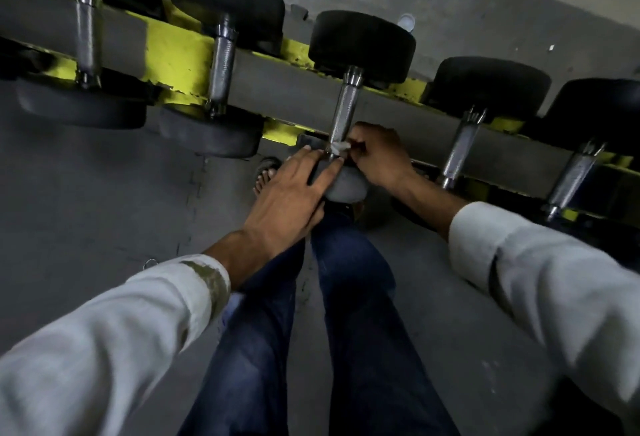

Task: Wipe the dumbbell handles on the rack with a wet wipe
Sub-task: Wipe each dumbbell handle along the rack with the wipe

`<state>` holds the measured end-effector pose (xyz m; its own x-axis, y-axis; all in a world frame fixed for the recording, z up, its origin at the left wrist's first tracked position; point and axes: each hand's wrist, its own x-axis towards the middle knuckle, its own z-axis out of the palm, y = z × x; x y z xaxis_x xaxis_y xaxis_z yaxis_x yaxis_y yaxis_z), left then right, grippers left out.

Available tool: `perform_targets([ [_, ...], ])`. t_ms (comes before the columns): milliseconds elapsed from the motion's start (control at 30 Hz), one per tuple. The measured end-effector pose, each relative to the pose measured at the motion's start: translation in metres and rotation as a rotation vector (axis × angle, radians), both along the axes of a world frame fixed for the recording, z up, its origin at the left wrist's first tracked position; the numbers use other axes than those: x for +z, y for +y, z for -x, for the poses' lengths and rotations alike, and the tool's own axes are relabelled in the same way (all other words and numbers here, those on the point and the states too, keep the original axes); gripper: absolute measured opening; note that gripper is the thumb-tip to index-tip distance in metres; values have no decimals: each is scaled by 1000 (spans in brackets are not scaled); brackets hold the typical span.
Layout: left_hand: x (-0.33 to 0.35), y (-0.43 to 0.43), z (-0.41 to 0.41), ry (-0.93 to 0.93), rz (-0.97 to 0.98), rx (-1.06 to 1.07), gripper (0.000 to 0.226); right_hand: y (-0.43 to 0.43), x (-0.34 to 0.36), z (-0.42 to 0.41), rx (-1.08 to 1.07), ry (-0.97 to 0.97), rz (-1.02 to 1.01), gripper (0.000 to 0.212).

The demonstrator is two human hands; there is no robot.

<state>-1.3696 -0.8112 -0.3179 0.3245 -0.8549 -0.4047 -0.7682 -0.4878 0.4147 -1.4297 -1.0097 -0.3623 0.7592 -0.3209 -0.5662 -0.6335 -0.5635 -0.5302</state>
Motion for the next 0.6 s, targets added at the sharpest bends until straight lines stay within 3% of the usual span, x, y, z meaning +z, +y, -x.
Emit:
perform_targets([
  [67,-1,1,0,-8,4,-1,80,4,-12,-5,-127,84,-26,9],
  [133,-1,2,1,-10,7,-1,81,6,-19,-14,-399,89,-195,13],
  [233,0,1,1,-6,16,3,80,-3,-32,-35,-953,-77,-500,35],
  [300,-1,1,1,-9,19,0,80,-12,-38,-52,-1148,-161,-625,33],
  [367,0,2,0,-7,27,-6,81,-17,-50,-61,-1175,-145,-749,14],
  [500,2,2,-4,-3,27,-21,82,-24,-64,-57,-1186,-154,-953,9],
  [600,2,1,-9,10,9,-64,83,-23,-37,-59,-1267,-179,-820,17],
])
